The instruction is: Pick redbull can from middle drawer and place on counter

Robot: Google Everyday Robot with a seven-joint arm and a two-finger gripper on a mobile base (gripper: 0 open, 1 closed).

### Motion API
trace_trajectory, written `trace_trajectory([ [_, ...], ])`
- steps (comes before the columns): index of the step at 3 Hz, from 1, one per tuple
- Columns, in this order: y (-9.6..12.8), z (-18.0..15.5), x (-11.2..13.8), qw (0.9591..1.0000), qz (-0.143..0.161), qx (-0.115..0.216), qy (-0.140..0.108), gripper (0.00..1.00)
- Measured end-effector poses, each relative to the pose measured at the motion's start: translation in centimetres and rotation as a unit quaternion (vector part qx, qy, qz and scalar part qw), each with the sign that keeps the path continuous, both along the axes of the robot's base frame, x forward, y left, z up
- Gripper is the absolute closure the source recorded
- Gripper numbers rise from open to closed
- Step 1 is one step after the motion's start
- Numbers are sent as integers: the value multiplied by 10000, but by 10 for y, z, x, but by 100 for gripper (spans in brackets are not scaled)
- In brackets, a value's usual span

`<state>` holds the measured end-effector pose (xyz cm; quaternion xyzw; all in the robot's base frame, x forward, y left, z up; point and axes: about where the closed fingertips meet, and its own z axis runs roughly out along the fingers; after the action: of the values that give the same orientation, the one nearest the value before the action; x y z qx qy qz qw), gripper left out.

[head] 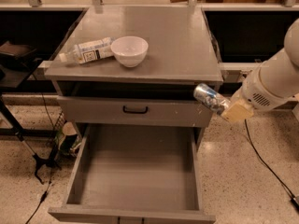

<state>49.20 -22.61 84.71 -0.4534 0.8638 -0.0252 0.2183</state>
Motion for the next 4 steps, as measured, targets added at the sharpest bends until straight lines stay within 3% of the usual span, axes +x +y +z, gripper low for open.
trace_trajectory([
  [2,17,50,11,9997,-74,-49,-227,100],
  [4,51,79,67,9992,-180,16,-361,100],
])
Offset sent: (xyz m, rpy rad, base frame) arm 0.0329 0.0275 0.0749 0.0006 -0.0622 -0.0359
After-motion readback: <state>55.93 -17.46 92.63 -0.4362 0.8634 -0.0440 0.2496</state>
